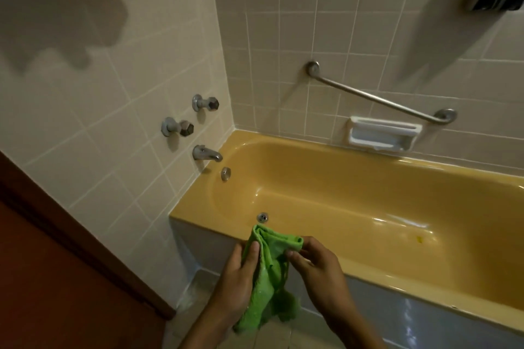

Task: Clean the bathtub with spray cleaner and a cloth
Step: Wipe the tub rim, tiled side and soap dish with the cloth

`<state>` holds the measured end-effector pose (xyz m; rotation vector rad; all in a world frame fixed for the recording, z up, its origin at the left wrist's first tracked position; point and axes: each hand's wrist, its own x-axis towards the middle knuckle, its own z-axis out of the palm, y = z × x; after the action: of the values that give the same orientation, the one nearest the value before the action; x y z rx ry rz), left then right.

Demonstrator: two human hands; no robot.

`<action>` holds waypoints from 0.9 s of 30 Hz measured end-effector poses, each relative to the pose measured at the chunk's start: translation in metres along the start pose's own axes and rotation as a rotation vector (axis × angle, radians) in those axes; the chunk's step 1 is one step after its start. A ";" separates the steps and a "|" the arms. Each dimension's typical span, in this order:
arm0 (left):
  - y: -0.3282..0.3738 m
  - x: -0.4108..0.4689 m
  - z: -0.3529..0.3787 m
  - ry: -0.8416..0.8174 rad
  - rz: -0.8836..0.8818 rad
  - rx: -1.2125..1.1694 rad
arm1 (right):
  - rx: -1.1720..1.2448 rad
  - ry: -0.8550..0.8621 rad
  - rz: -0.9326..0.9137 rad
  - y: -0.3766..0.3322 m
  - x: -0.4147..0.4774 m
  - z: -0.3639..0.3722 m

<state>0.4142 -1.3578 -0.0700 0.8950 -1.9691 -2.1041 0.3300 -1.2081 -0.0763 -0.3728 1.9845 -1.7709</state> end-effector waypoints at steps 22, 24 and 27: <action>-0.013 -0.015 0.078 -0.498 -0.426 -0.258 | 0.108 0.133 0.222 0.027 -0.048 -0.121; -0.013 -0.015 0.107 -0.478 -0.379 -0.127 | 0.156 0.162 0.243 0.028 -0.055 -0.156; -0.014 -0.015 0.155 -0.451 -0.336 -0.012 | 0.254 0.202 0.269 0.030 -0.069 -0.205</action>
<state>0.3539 -1.2139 -0.0820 0.8564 -2.1194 -2.7058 0.2900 -0.9937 -0.0807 0.1549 1.8053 -1.9107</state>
